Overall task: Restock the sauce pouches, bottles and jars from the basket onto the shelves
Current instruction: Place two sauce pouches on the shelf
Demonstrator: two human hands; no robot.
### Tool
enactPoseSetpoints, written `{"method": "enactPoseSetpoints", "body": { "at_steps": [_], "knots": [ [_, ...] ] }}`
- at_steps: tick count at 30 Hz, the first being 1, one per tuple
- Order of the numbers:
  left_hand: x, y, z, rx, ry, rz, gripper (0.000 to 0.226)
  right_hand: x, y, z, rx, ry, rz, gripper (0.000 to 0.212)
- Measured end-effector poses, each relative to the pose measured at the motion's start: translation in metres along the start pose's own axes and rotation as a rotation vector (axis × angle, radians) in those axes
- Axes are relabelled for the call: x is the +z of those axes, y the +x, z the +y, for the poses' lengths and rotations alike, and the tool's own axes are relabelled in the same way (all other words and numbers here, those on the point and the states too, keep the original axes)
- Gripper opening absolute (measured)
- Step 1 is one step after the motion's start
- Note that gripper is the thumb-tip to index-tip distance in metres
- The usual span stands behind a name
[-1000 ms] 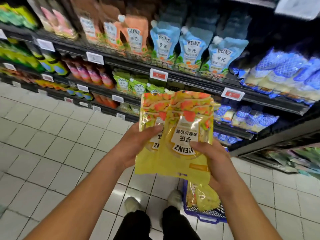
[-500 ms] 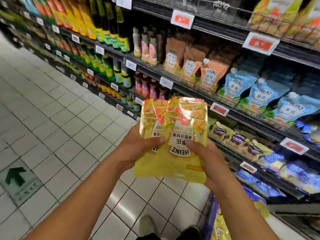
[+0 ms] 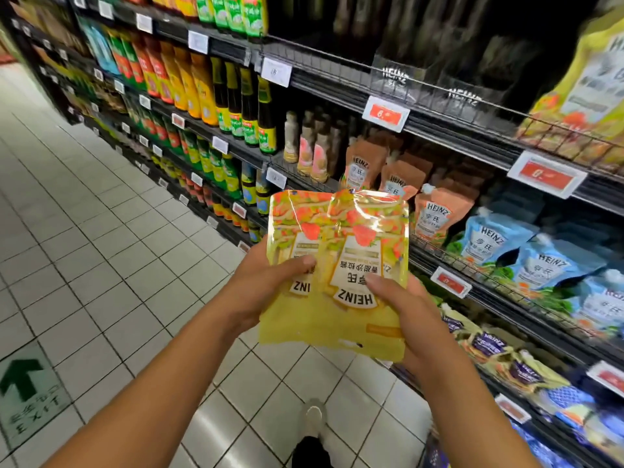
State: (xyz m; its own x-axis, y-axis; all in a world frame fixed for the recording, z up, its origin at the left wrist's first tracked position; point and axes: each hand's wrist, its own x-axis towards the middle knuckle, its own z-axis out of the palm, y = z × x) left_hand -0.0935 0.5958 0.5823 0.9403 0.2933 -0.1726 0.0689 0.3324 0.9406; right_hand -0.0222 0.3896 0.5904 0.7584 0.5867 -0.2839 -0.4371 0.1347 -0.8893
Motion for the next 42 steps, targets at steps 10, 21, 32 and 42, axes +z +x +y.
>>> {"method": "enactPoseSetpoints", "body": {
  "at_steps": [10,21,32,42],
  "knots": [
    [0.020,0.107,0.058,0.063,0.051,-0.027,0.041,-0.027,0.093,-0.070,-0.132,-0.063,0.001,0.049],
    [0.052,0.177,0.075,0.036,0.019,-0.112,0.043,-0.060,0.121,-0.112,-0.144,-0.006,0.085,0.034],
    [0.067,0.235,0.093,0.035,0.025,-0.288,0.050,-0.053,0.144,-0.138,-0.256,0.022,0.213,0.024],
    [0.038,0.288,0.135,0.089,0.032,-0.463,0.070,0.014,0.189,-0.145,-0.442,0.184,0.328,0.035]
  ]
}}
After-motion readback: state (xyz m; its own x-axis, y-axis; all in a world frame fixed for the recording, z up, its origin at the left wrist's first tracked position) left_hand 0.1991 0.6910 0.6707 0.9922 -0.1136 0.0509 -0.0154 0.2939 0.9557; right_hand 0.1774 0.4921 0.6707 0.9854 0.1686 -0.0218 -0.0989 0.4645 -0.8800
